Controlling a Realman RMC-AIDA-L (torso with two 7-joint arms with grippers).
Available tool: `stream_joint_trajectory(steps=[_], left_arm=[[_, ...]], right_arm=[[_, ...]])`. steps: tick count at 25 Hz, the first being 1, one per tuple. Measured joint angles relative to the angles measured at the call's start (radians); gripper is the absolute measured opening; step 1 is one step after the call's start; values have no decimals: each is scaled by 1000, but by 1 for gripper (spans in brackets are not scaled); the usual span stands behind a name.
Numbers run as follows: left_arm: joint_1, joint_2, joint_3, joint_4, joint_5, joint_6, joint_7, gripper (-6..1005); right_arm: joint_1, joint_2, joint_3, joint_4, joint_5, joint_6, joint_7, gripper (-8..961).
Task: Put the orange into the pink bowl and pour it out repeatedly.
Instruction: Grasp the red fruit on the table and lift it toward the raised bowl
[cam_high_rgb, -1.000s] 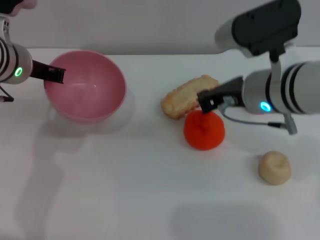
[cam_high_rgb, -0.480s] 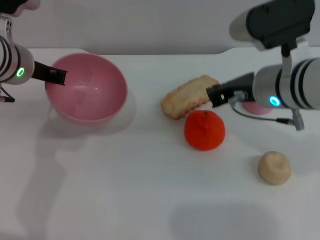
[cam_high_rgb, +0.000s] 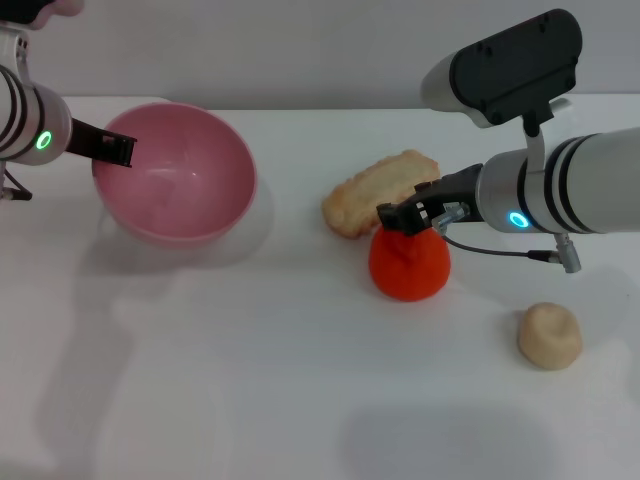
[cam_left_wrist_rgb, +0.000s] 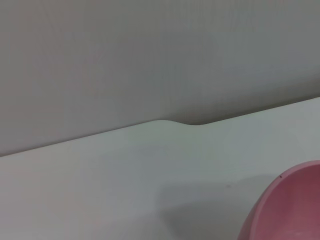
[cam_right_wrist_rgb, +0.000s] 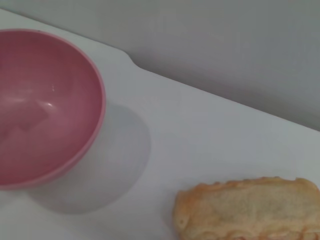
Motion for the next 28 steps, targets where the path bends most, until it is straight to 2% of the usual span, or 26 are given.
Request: stream_joint_trajectory(steps=[1, 4, 10, 22, 28], left_arm=[[0, 0, 0, 0, 0, 0, 0, 43], [-1, 0, 1, 0, 0, 1, 0, 43], [-4, 0, 0, -1, 0, 3, 0, 43], [-8, 0, -3, -2, 2, 4, 2, 43], [-8, 0, -5, -9, 2, 6, 11, 43]], right_arm=[[2, 1, 0, 5, 1, -1, 0, 299], [4, 2, -6, 8, 4, -2, 1, 508], [15, 2, -14, 45, 28, -13, 1, 705], [44, 4, -23, 143, 55, -36, 16, 703], [105, 4, -15, 258, 56, -40, 34, 702]])
